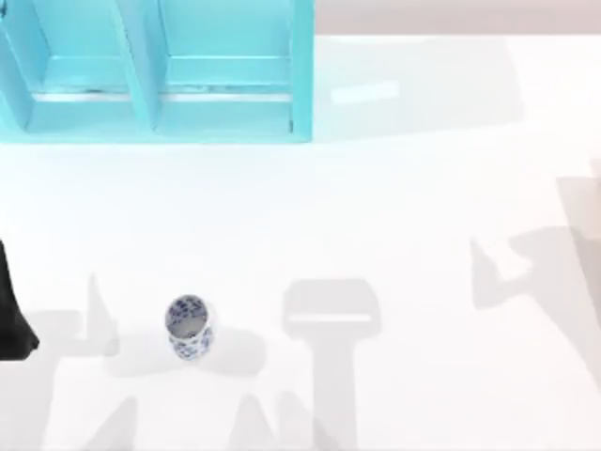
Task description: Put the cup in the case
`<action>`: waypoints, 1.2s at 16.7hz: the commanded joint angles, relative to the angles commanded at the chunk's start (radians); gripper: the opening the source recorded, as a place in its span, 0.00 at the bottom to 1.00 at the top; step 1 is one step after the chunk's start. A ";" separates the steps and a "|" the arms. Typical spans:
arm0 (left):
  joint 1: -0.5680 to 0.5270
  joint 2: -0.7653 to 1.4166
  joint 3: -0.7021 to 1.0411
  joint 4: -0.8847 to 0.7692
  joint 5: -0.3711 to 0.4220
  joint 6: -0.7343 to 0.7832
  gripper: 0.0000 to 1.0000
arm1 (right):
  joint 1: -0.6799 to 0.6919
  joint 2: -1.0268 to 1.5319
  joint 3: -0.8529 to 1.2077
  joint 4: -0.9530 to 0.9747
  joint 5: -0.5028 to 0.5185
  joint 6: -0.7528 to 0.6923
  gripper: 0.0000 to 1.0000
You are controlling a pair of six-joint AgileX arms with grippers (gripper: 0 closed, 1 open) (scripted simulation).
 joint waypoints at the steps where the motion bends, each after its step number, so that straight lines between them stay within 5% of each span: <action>1: 0.000 0.000 0.000 0.000 0.000 0.000 1.00 | 0.039 0.079 0.092 -0.055 -0.007 0.028 1.00; 11: 0.000 0.000 0.000 0.000 0.000 0.000 1.00 | 0.429 0.947 1.081 -0.646 -0.038 0.351 1.00; 20: 0.000 0.000 0.000 0.000 0.000 0.000 1.00 | 0.633 1.614 1.773 -1.062 0.036 0.619 1.00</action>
